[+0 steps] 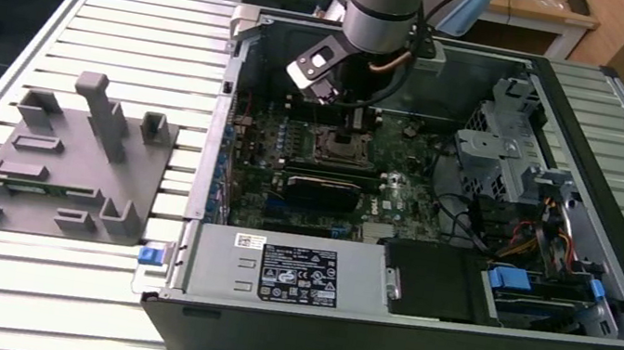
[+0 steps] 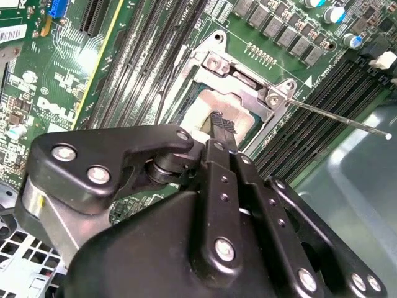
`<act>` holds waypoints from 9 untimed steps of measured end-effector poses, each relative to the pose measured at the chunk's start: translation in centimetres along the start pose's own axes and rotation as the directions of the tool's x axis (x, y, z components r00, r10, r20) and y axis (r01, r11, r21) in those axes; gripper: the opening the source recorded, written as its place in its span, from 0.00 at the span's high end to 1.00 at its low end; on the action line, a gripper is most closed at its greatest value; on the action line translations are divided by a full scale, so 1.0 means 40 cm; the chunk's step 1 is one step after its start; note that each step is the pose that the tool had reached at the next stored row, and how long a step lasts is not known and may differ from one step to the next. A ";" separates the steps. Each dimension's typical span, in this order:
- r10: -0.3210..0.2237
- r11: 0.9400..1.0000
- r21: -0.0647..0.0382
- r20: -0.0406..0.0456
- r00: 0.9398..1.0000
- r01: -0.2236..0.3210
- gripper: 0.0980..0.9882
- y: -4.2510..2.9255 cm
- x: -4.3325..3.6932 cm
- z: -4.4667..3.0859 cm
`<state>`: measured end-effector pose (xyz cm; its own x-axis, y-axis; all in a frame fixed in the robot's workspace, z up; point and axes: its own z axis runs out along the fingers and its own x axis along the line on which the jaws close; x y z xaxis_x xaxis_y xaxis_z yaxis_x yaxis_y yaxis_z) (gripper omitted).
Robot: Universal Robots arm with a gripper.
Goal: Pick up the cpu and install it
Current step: 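Close the cpu cover, then install the first cpu locking lever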
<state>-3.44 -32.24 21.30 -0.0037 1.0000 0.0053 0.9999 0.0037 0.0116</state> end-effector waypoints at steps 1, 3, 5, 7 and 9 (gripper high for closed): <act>0.000 1.000 0.000 0.000 1.000 0.000 0.99 0.000 0.000 0.000; 0.000 1.000 0.000 0.000 1.000 0.000 0.99 0.001 0.000 0.000; 0.000 1.000 0.000 0.000 1.000 0.000 0.99 0.001 0.000 0.000; 0.000 1.000 0.000 0.000 1.000 0.000 0.99 0.001 0.000 -0.001; 0.000 1.000 0.000 0.000 1.000 0.000 0.99 0.001 0.000 -0.004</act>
<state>-3.41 -32.24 21.44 -0.0038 1.0000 0.0053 0.9999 0.0038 0.0116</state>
